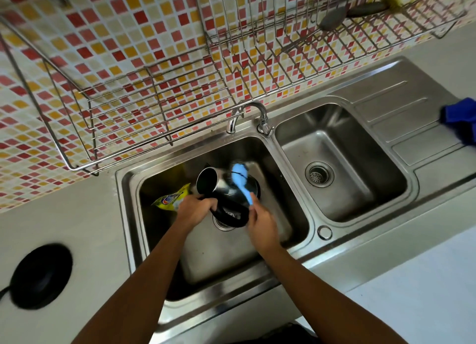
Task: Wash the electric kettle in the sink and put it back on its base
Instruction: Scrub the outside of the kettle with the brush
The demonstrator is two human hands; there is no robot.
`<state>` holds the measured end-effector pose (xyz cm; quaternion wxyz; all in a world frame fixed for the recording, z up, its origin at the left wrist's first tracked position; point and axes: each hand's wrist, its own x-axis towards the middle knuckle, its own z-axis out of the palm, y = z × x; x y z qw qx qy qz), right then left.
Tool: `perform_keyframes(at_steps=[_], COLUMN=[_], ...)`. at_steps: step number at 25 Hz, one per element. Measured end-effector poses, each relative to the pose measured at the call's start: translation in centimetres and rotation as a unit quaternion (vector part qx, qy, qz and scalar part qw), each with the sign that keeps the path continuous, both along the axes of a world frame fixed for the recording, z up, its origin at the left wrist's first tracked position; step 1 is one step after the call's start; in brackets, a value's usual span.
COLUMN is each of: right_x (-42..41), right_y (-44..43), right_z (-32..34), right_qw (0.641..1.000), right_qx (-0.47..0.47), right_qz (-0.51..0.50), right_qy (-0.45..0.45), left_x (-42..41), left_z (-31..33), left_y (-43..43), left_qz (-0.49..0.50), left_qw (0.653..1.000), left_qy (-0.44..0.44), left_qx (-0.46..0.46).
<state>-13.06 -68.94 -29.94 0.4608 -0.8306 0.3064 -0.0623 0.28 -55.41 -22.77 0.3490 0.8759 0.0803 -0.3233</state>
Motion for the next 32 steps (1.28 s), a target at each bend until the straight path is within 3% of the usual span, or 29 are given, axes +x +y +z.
perform_keyframes(at_steps=[3, 8, 13, 18, 20, 24, 29, 32], right_x=[-0.5, -1.4, -0.9, -1.0, -1.8, -2.1, -1.1, -1.0], right_y=[-0.8, 2.2, -1.7, 2.5, 2.3, -0.4, 2.7, 0.6], right_z=[-0.4, 0.5, -1.4, 0.1, -1.1, -2.6, -0.4, -1.5], right_qw=[0.995, 0.989, 0.992, 0.989, 0.987, 0.990, 0.989, 0.994], right_qx=[0.003, -0.049, -0.030, -0.051, -0.082, -0.061, -0.052, -0.055], right_qz=[-0.039, 0.136, 0.011, 0.139, 0.139, 0.022, 0.139, 0.075], right_qy=[0.091, -0.025, 0.123, -0.011, 0.002, 0.126, -0.012, 0.053], left_x=[0.0, 0.5, 0.1, 0.6, 0.7, 0.4, 0.3, 0.1], left_z=[0.2, 0.1, -0.3, -0.3, -0.5, -0.7, -1.1, -1.1], left_y=[0.0, -0.2, 0.3, 0.3, 0.7, 0.8, 0.3, 0.4], left_qz=[0.020, 0.068, 0.107, 0.120, 0.130, 0.150, 0.156, 0.150], left_qw=[1.000, 0.997, 0.991, 0.989, 0.987, 0.982, 0.981, 0.981], left_qy=[0.005, 0.031, 0.060, 0.072, 0.078, 0.088, 0.089, 0.098], left_qx=[-0.014, -0.035, -0.046, -0.049, -0.055, -0.068, -0.068, -0.071])
